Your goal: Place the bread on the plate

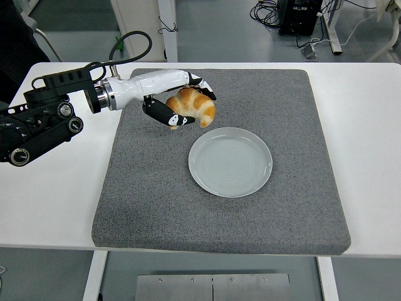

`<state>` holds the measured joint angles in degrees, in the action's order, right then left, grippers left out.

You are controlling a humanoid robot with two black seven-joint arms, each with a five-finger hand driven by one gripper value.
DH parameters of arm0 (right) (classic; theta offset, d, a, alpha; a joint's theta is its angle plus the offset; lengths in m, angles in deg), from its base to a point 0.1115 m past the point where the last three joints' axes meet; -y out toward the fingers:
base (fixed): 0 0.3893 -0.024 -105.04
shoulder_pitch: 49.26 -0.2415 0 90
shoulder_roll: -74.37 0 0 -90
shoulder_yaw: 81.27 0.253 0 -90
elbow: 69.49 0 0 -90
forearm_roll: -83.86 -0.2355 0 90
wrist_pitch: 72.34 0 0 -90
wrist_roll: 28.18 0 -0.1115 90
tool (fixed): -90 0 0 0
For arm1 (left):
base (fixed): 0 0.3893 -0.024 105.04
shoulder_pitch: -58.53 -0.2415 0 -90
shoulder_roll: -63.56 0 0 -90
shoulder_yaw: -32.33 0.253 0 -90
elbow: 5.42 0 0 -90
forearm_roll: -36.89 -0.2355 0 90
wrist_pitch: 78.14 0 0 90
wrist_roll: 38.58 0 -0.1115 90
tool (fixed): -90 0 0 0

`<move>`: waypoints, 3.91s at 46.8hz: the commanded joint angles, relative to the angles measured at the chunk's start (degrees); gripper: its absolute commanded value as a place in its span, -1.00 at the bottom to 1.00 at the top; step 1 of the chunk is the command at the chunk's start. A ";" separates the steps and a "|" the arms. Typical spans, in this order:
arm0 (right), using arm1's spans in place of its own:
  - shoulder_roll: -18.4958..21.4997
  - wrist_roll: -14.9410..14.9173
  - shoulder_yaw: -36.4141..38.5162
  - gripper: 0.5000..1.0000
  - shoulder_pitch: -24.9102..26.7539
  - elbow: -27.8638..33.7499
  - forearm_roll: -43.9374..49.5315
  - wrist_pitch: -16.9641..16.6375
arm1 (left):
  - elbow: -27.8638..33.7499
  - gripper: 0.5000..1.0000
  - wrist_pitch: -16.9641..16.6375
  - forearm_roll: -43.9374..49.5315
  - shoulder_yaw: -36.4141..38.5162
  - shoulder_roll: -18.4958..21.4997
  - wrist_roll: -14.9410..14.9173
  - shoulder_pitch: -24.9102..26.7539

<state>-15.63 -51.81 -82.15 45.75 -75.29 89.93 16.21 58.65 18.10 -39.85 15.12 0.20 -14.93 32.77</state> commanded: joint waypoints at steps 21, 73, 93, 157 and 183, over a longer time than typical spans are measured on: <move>0.00 -0.01 0.00 1.00 0.00 0.00 0.00 -0.04 | 0.09 -0.57 -0.17 -2.89 -0.11 -7.30 -2.82 0.01; 0.00 -0.01 0.09 1.00 0.00 0.00 0.00 -0.04 | -7.47 -0.57 -8.87 -9.84 6.22 -15.39 -2.99 -4.13; 0.00 -0.01 0.09 1.00 0.00 0.00 0.00 0.05 | -9.31 -0.57 -9.23 -9.84 6.75 -16.97 -3.17 -4.65; 0.00 -0.01 0.09 1.00 0.00 0.00 0.00 0.05 | -10.28 -0.35 -12.92 -9.05 8.24 -18.20 -3.08 -6.68; 0.00 -0.01 0.00 1.00 0.00 0.00 0.00 0.05 | -10.28 0.48 -13.09 -8.70 8.24 -18.03 -2.73 -6.76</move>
<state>-15.63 -51.81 -82.13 45.75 -75.30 89.93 16.18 48.37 4.91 -48.77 23.49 -17.92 -17.76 25.92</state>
